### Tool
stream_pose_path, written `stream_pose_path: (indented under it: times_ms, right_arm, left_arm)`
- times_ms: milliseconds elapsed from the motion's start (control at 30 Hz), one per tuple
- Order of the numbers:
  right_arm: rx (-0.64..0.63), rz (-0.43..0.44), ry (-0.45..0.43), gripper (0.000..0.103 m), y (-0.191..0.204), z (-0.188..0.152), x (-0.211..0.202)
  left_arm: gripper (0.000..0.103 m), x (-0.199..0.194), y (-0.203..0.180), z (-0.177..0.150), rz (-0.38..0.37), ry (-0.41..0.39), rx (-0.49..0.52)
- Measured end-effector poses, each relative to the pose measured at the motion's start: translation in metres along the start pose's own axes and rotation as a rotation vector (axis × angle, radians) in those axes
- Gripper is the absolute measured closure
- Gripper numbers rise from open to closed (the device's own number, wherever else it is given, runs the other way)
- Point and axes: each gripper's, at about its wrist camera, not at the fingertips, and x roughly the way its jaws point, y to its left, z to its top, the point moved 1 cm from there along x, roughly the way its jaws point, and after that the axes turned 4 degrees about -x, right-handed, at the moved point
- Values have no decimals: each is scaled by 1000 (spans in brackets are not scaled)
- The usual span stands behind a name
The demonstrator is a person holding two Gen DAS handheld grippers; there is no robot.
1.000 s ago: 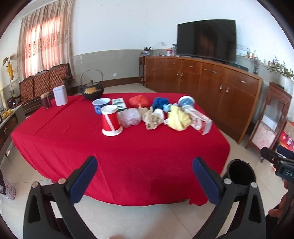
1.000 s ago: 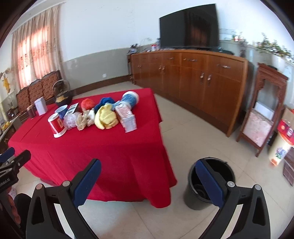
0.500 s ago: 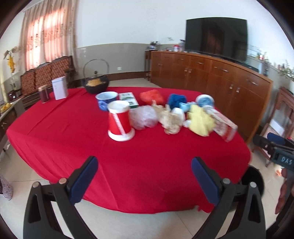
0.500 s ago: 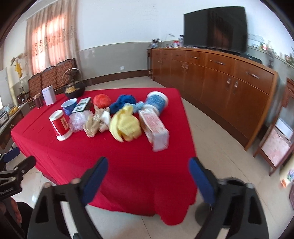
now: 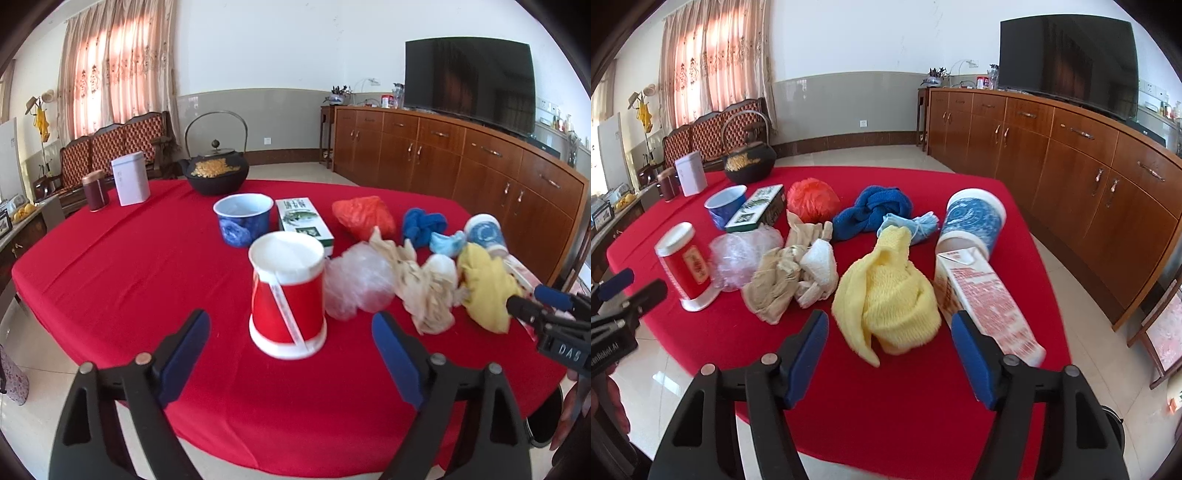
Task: Collect trash
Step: 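Grasp the yellow knitted cloth with the right gripper while the left grasps the red-white paper cup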
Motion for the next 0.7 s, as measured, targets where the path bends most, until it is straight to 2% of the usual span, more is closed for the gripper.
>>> stream_pose_path:
  times_ms: [167, 367, 433, 500, 567, 633, 700]
  right_arm:
    - [9, 5, 26, 33, 1, 1, 27]
    - [-26, -36, 16, 33, 8, 6, 40]
    - [-40, -43, 4, 37, 11, 6, 40]
    - [-60, -50, 6, 54, 14, 4, 39]
    - [-60, -42, 10, 56, 16, 3, 40]
    - [-62, -41, 17, 59, 16, 2, 44]
    - [-59, -35, 13, 66, 15, 2, 43]
  left_arm:
    - [19, 22, -3, 3, 8, 16, 18]
    - [22, 41, 0, 1, -1, 42, 7]
    - [25, 45, -1, 0, -7, 42, 5]
    - [31, 48, -3, 0, -8, 47, 9]
    - [41, 51, -3, -1, -10, 59, 13]
    - [43, 51, -2, -1, -12, 52, 16]
    - [46, 50, -2, 1, -7, 50, 19]
